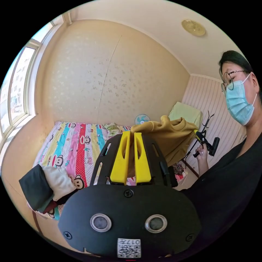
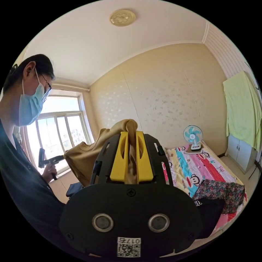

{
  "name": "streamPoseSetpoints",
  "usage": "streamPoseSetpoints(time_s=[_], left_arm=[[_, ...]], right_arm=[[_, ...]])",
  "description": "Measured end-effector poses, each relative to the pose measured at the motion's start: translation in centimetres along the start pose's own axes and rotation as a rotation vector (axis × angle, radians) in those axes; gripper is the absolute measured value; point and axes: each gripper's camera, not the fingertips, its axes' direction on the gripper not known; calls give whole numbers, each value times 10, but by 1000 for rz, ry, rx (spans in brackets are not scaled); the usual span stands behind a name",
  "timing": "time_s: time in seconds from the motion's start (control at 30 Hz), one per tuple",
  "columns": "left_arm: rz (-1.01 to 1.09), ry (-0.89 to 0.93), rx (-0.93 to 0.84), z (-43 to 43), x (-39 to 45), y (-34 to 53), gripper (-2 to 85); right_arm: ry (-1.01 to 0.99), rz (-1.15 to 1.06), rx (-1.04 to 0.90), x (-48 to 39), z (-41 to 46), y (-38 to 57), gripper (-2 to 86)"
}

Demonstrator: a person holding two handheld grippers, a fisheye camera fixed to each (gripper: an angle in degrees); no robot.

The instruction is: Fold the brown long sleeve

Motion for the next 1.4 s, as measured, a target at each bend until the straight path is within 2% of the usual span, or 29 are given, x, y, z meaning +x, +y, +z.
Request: streamPoseSetpoints(time_s=[0.27, 0.33, 0.4, 0.47, 0.53, 0.57, 0.7, 0.8, 0.87, 0.9, 0.97, 1.1, 1.13, 1.23, 1.3, 1.4], left_arm=[[17, 82, 394, -88, 18, -34, 3], [8, 71, 458, -90, 15, -56, 4], [-16, 48, 435, -74, 4, -77, 5], [-79, 21, 348, -42, -18, -98, 7], [-234, -13, 171, 28, -66, -115, 12], [-265, -19, 131, 48, -79, -117, 13], [-358, -147, -201, 215, -180, -125, 50], [-502, -299, -471, 287, -248, -90, 78], [-591, -302, -564, 293, -267, -50, 80], [-604, -244, -623, 294, -269, -21, 81], [-548, -212, -721, 291, -258, 22, 83], [-439, -188, -1076, 290, -225, 123, 104], [-454, -166, -1135, 286, -220, 139, 111], [-550, -142, -1135, 270, -220, 147, 115], [-610, -104, -1155, 269, -221, 149, 118], [-654, -103, -1290, 274, -217, 159, 116]], right_arm=[[62, -144, 138, -69, -17, -17, 52], [92, -143, 116, -70, -1, -22, 51], [125, -137, 15, -57, 38, -27, 47], [154, -138, -134, -37, 84, -26, 44], [211, -153, -290, -7, 145, -13, 45], [243, -142, -385, 19, 193, 1, 47], [305, -93, -764, 135, 374, 82, 61], [399, 39, -1077, 204, 420, 157, 74], [375, 111, -1136, 228, 407, 196, 84], [337, 143, -1165, 240, 390, 223, 86], [302, 186, -1248, 258, 362, 270, 87], [307, 310, -1539, 304, 300, 375, 96], [308, 327, -1561, 310, 292, 383, 98], [317, 432, -1571, 345, 261, 398, 106], [334, 576, -1525, 384, 243, 403, 111], [309, 774, -1489, 433, 225, 418, 93]])
